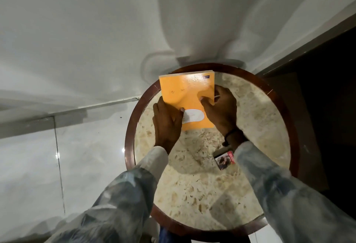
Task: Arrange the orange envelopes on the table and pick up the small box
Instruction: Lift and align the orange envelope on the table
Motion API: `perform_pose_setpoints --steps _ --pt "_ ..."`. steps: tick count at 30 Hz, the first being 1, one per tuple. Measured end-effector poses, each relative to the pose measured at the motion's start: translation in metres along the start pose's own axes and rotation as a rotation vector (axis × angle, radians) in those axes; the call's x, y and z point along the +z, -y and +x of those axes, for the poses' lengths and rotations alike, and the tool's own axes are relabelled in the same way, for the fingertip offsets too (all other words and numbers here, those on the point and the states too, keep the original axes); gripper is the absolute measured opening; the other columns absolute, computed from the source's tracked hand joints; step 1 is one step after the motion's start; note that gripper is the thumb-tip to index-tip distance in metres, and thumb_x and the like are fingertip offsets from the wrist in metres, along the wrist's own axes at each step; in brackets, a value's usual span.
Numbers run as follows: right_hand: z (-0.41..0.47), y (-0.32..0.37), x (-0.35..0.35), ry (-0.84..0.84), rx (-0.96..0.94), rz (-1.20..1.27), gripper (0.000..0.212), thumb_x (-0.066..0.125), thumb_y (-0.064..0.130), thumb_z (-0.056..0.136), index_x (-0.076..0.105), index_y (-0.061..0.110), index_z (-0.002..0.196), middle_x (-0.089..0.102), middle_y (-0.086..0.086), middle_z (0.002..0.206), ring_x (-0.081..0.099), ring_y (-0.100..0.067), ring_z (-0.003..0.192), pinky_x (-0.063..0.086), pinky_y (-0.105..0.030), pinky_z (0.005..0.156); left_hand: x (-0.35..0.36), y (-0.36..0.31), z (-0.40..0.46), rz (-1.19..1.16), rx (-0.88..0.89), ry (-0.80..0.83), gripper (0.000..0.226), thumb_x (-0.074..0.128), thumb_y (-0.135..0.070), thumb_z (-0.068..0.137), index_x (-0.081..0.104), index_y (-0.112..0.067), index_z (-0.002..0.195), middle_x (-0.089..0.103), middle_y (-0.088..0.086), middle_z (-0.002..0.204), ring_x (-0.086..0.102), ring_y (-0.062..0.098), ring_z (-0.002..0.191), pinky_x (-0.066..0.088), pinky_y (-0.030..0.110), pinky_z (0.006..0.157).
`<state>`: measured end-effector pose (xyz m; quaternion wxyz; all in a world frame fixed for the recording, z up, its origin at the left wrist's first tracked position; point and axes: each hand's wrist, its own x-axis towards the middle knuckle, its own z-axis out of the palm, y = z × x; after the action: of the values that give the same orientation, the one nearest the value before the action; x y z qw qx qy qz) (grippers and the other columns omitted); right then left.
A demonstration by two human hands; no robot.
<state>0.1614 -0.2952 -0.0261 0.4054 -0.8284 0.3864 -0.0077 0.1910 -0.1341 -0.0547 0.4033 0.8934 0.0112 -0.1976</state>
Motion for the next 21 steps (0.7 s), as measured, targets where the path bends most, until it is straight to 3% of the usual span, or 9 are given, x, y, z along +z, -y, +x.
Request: perform_pose_setpoints --steps 3,6,9,12,16,21 --pt "0.017 0.003 0.013 0.143 0.077 -0.099 0.029 0.075 0.028 0.085 0.072 0.008 0.106 0.072 -0.015 0.112 0.067 -0.035 0.103 0.057 -0.043 0.085 0.006 -0.004 0.007 0.015 -0.183 -0.019 0.064 0.072 -0.037 0.089 0.047 -0.007 0.140 0.055 0.018 0.133 0.053 0.036 0.123 0.044 0.038 0.097" --pt "0.026 0.000 0.022 0.167 0.114 -0.105 0.024 0.073 0.025 0.084 0.072 0.005 0.099 0.074 -0.015 0.108 0.067 -0.036 0.101 0.057 -0.041 0.082 0.011 -0.002 0.008 0.070 -0.227 -0.031 0.062 0.074 -0.041 0.086 0.052 -0.006 0.132 0.054 0.017 0.130 0.055 0.038 0.120 0.050 0.046 0.098" --pt "0.026 -0.009 0.020 0.130 0.133 -0.090 0.032 0.073 0.022 0.084 0.070 0.003 0.110 0.075 -0.015 0.109 0.069 -0.037 0.105 0.057 -0.045 0.089 0.013 0.000 0.008 0.230 -0.218 -0.052 0.064 0.070 -0.046 0.087 0.050 -0.006 0.133 0.049 0.018 0.134 0.052 0.040 0.123 0.052 0.052 0.101" --pt "0.007 -0.026 0.000 0.096 0.157 -0.103 0.056 0.074 0.025 0.086 0.058 0.009 0.137 0.070 -0.012 0.123 0.064 -0.033 0.118 0.052 -0.043 0.101 0.013 -0.003 0.004 0.377 -0.086 -0.080 0.076 0.058 -0.051 0.093 0.035 -0.006 0.150 0.037 0.022 0.155 0.038 0.044 0.141 0.037 0.055 0.115" --pt "-0.049 -0.058 -0.031 0.125 0.146 -0.186 0.059 0.070 0.026 0.087 0.052 0.012 0.141 0.062 -0.013 0.132 0.060 -0.035 0.122 0.053 -0.050 0.097 0.023 -0.013 0.012 0.518 0.301 0.063 0.074 0.040 -0.048 0.102 0.016 -0.010 0.161 0.012 0.018 0.170 0.011 0.040 0.158 0.012 0.057 0.128" --pt "-0.127 -0.095 -0.056 0.130 0.192 -0.381 0.070 0.072 0.034 0.080 0.047 0.015 0.143 0.057 -0.011 0.134 0.054 -0.035 0.126 0.050 -0.052 0.096 0.046 -0.001 0.020 0.693 0.350 0.224 0.082 0.029 -0.057 0.100 0.003 -0.009 0.162 -0.001 0.016 0.172 -0.003 0.038 0.159 0.005 0.061 0.127"
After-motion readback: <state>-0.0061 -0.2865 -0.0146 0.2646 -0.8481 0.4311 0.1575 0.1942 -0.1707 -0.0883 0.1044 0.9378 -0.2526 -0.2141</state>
